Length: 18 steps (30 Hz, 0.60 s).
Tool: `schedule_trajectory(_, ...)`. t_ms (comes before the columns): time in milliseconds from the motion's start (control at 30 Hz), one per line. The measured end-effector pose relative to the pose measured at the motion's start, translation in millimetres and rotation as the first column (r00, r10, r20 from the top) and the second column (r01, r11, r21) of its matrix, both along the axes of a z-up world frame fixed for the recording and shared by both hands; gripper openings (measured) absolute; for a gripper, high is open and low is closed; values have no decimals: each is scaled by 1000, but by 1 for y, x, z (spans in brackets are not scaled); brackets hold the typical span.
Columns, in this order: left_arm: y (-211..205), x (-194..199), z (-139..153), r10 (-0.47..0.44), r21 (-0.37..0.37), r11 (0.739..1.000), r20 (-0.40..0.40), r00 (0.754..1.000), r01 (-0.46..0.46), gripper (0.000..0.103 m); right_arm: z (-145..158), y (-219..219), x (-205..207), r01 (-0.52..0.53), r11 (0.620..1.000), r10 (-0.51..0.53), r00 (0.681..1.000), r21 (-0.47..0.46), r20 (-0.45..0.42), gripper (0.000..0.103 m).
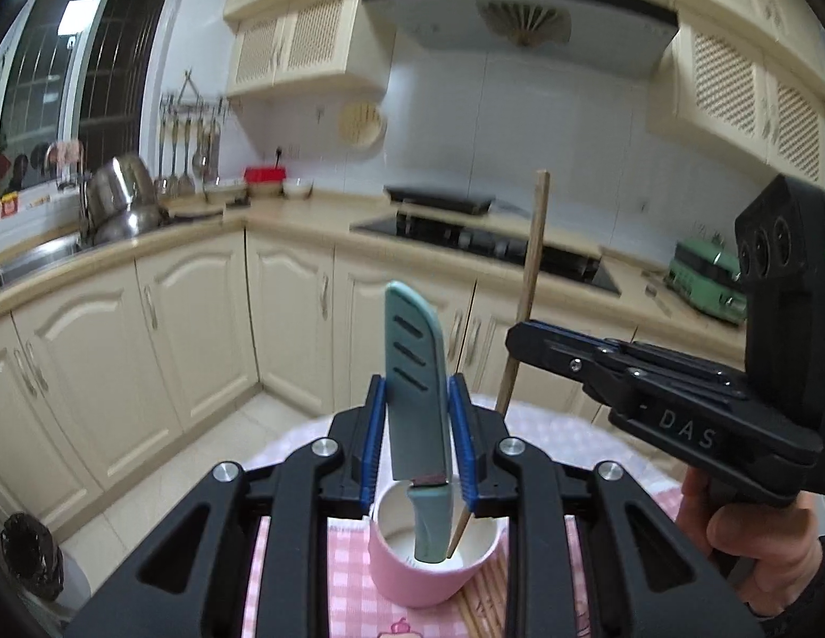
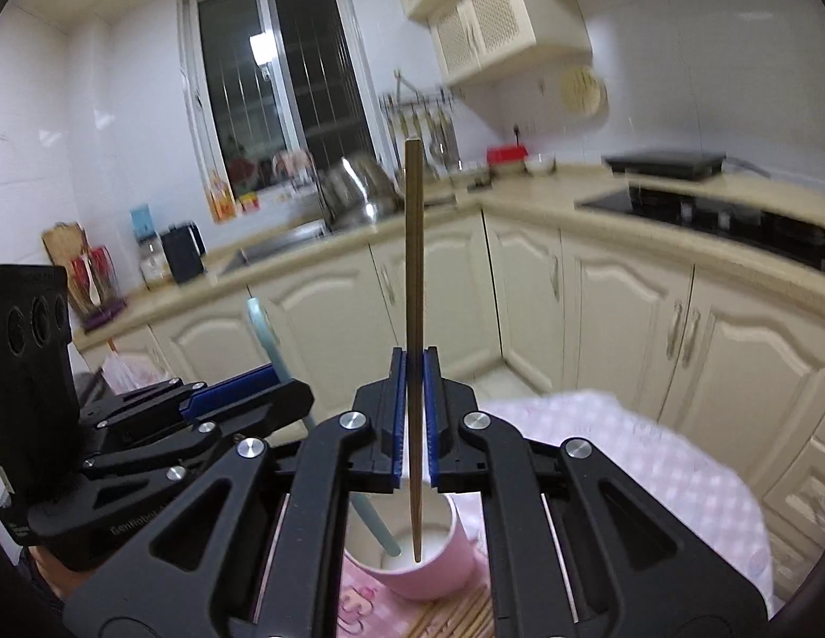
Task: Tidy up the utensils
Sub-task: 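Lift the knife into the pink cup with the left tool while the right tool drops its chopstick in, then move both tools back down toward the chopstick bundle on the table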
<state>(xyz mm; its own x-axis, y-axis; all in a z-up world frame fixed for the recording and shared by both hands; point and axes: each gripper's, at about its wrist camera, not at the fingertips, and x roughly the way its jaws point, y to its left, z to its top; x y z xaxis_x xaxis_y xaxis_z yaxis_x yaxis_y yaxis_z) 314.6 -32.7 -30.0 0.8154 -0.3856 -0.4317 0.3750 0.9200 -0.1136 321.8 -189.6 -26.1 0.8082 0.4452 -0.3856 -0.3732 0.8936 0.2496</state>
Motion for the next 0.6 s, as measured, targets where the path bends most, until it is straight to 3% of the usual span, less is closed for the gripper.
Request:
schedule_trajectory(33, 1, 3, -6, 5, -1, 1000, -12, 1000, -5, 24, -5, 0, 0, 6, 1000, -6, 1000, -3, -14, 7)
schedule_trajectory(67, 1, 3, -9, 6, 0, 1000, -16, 1000, -6, 32, -10, -1, 1, 12, 1000, -13, 999, -6, -34, 8)
schedule_trajectory(100, 3, 3, -13, 13, 3, 1000, -16, 1000, -13, 54, -13, -2, 1, 21, 1000, -21, 999, -5, -47, 11)
schedule_trajectory(133, 5, 1, -14, 30, 1, 1000, -9, 1000, -30, 66, -15, -4, 0, 31, 999, -32, 998, -4, -52, 30)
schedule_trajectory(167, 9, -4, -12, 48, -16, 999, 14, 999, -48, 82, -17, -7, -3, 52, 999, -52, 997, 2, -51, 68)
schedule_trajectory(233, 17, -9, -9, 60, -42, 997, 39, 997, -59, 92, -18, -20, -12, 108, 994, -107, 994, 36, -27, 89)
schedule_trajectory(367, 23, -18, -4, 108, -42, 994, 50, 993, -106, 96, -19, -33, -22, 154, 987, -151, 988, 56, -42, 97)
schedule_trajectory(600, 29, -40, -1, 145, -41, 989, 46, 988, -143, 97, -22, -48, -47, 194, 980, -191, 977, 31, -95, 97)
